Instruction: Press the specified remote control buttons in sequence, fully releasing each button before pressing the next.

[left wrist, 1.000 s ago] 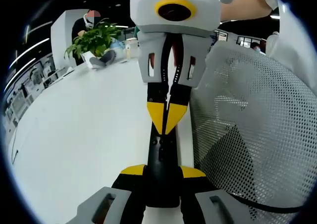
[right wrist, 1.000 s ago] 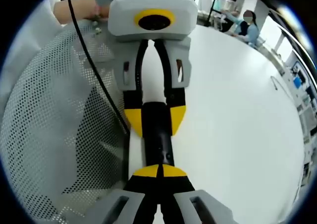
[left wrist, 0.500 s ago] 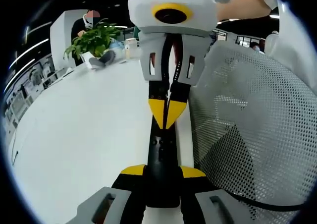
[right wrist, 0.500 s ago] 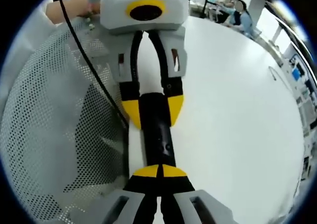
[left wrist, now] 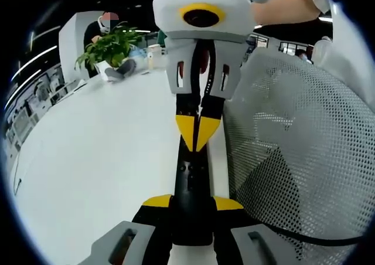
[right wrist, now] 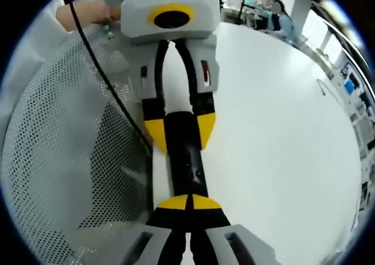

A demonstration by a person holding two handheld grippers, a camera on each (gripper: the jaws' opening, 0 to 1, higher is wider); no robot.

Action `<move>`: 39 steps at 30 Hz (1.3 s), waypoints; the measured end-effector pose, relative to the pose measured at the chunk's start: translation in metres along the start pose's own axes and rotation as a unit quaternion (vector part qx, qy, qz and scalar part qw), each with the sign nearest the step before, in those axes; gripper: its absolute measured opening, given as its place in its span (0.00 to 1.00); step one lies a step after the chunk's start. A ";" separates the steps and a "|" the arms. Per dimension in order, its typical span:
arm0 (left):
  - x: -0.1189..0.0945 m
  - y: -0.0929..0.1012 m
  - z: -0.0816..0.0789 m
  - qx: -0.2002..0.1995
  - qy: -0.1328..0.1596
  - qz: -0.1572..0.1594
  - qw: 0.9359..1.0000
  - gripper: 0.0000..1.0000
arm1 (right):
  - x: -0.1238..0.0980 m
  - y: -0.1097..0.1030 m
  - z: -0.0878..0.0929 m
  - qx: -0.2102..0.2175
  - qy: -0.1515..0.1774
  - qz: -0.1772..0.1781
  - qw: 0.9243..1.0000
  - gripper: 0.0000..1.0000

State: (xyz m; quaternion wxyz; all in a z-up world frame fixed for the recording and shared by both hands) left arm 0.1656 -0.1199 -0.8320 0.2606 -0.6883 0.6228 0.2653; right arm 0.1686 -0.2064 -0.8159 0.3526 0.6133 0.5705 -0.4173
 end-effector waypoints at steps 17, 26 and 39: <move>0.001 0.000 0.000 -0.002 0.001 -0.002 1.000 0.24 | -0.003 0.003 0.005 0.009 -0.014 0.004 1.000 0.00; 0.001 0.000 0.000 0.000 -0.001 -0.001 1.000 0.24 | -0.001 0.003 0.004 -0.029 -0.041 0.013 0.999 0.00; 0.002 -0.001 0.000 0.000 -0.001 -0.001 1.000 0.24 | -0.002 0.002 0.009 0.042 0.023 0.044 0.998 0.00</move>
Point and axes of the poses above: the point that each gripper's makers call its tool centre point, and the gripper's own axes: x roughly forward along the fingers, y roughly to its right, z roughly out of its underside, the point moved 4 cm from there along -x, roughly backward along the fingers, and after that the axes turned 4 degrees about x, right-handed, at the moved point
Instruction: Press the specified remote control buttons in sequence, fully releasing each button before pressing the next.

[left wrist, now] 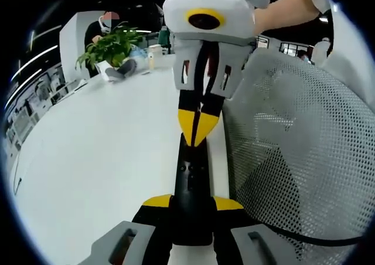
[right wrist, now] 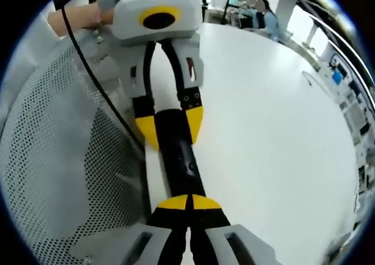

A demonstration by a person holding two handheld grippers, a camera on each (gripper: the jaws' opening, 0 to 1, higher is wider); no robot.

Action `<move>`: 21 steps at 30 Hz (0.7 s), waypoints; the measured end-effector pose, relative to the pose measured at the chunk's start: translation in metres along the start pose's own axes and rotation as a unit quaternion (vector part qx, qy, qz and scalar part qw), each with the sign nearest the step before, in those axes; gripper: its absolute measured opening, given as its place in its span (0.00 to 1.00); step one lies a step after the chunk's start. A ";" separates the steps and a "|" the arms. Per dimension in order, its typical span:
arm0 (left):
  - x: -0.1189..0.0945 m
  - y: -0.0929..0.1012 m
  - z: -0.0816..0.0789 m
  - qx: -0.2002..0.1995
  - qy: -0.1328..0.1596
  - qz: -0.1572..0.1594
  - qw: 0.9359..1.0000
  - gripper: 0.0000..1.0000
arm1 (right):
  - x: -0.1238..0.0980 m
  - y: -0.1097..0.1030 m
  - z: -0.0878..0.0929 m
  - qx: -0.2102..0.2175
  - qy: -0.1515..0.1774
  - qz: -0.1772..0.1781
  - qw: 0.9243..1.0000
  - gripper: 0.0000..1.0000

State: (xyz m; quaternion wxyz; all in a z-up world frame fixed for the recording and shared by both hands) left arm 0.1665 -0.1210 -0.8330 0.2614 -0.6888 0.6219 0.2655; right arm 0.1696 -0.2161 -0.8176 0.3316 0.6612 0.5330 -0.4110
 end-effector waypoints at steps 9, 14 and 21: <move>0.000 0.000 0.000 0.000 0.001 0.000 1.000 0.24 | 0.001 -0.002 -0.004 -0.019 -0.025 0.001 1.000 0.00; 0.000 0.000 0.000 0.000 0.001 0.000 1.000 0.24 | 0.000 0.001 -0.008 -0.024 -0.014 0.009 1.000 0.00; -0.001 0.001 0.000 -0.001 0.001 -0.001 1.000 0.24 | 0.004 -0.003 -0.011 -0.039 -0.016 -0.001 0.999 0.00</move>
Point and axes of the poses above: the point that each gripper's makers call its tool centre point, and the gripper's own axes: x roughly forward along the fingers, y roughly to its right, z roughly out of its underside, the point moved 4 cm from there along -x, roughly backward along the fingers, and after that the axes turned 4 degrees about x, right-handed, at the moved point
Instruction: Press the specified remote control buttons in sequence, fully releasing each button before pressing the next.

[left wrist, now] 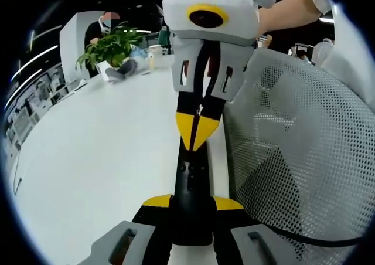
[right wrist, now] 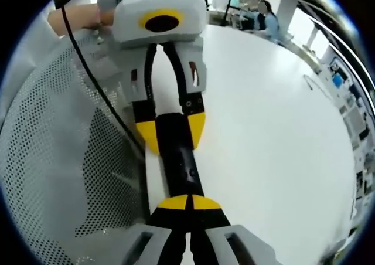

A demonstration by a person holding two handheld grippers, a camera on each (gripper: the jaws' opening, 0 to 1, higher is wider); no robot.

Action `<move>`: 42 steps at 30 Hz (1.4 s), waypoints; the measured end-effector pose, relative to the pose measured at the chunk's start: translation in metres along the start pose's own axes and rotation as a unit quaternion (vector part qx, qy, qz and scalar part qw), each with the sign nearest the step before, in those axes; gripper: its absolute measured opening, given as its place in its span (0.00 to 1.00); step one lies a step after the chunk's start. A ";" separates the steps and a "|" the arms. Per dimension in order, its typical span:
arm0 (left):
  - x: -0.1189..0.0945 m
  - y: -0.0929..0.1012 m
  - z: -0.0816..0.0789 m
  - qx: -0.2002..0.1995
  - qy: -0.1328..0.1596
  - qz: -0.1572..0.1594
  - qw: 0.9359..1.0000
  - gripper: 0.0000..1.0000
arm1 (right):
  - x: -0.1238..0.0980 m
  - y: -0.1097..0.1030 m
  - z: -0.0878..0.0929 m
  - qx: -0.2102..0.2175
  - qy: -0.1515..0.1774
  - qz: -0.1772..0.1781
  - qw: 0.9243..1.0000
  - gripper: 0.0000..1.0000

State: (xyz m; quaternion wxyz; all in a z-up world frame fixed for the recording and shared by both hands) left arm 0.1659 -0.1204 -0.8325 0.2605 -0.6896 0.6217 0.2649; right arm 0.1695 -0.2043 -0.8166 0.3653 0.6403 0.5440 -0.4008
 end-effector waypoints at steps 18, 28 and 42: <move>0.000 0.000 -0.001 -0.001 0.001 0.001 1.000 0.24 | 0.000 -0.005 -0.001 0.023 0.017 0.004 1.000 0.00; 0.000 0.000 0.000 -0.001 0.001 0.002 1.000 0.24 | 0.005 -0.003 -0.008 0.018 0.019 0.003 1.000 0.00; 0.000 0.000 0.000 0.000 0.000 0.003 1.000 0.24 | 0.005 -0.003 -0.008 0.021 0.012 0.023 0.999 0.00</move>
Point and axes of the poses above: the point that each gripper's makers call its tool centre point, and the gripper's own axes: x roughly forward along the fingers, y roughly to its right, z roughly out of its underside, the point moved 4 cm from there along -x, roughly backward along the fingers, and after that the axes turned 4 degrees about x, right-handed, at the moved point
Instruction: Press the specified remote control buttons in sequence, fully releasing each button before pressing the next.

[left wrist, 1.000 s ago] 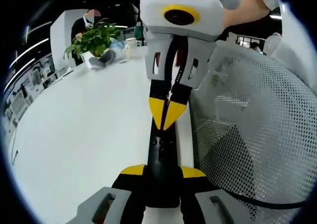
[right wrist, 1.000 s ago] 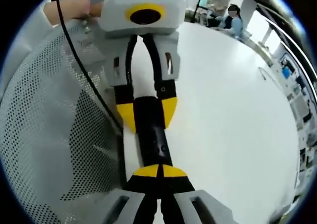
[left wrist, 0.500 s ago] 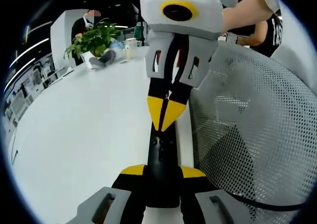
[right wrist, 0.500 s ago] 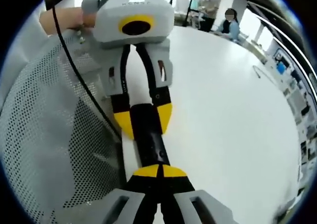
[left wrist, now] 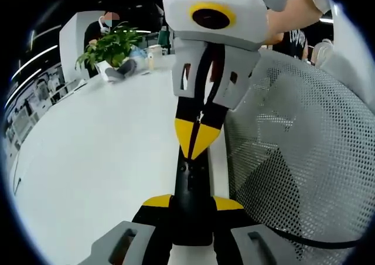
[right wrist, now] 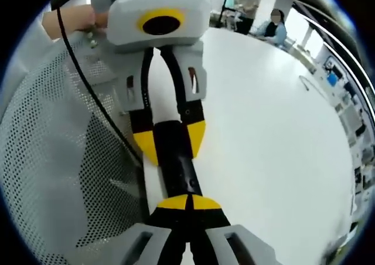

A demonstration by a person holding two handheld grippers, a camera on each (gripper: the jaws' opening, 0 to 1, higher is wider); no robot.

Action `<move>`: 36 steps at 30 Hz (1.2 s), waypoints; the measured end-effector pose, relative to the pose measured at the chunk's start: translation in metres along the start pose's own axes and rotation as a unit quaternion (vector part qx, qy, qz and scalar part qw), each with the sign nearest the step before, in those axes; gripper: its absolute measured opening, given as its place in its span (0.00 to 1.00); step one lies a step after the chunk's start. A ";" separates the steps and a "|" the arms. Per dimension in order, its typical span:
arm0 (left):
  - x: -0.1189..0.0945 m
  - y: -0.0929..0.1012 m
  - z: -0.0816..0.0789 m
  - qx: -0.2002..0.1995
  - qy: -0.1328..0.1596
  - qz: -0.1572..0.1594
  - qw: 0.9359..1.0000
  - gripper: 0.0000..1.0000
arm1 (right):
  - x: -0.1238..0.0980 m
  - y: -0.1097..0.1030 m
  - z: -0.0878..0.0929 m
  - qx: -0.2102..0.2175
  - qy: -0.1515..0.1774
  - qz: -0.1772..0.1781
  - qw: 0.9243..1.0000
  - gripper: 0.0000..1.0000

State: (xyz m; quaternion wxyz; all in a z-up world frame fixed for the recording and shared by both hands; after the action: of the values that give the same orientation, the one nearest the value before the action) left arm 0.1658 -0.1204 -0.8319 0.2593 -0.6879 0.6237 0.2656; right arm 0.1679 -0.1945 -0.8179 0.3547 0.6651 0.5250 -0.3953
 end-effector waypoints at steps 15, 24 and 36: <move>0.000 0.000 0.000 0.001 0.000 -0.001 1.000 0.24 | 0.000 -0.024 -0.005 -0.030 0.012 0.016 0.999 0.00; 0.001 0.000 0.000 -0.001 -0.001 -0.001 1.000 0.24 | 0.004 -0.023 -0.007 -0.049 -0.004 0.034 0.998 0.00; 0.000 0.001 0.000 0.001 -0.004 -0.001 1.000 0.23 | 0.006 -0.021 -0.013 -0.066 -0.014 0.036 0.997 0.00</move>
State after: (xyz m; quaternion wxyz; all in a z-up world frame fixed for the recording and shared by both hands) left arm 0.1651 -0.1205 -0.8321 0.2627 -0.6873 0.6219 0.2680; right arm 0.1500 -0.1767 -0.8191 0.4188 0.6531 0.5206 -0.3564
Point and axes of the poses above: the point that each gripper's makers call its tool centre point, and the gripper's own axes: x roughly forward along the fingers, y roughly to its right, z roughly out of its underside, the point moved 4 cm from there along -x, roughly backward along the fingers, and after that the axes turned 4 degrees about x, right-handed, at the moved point
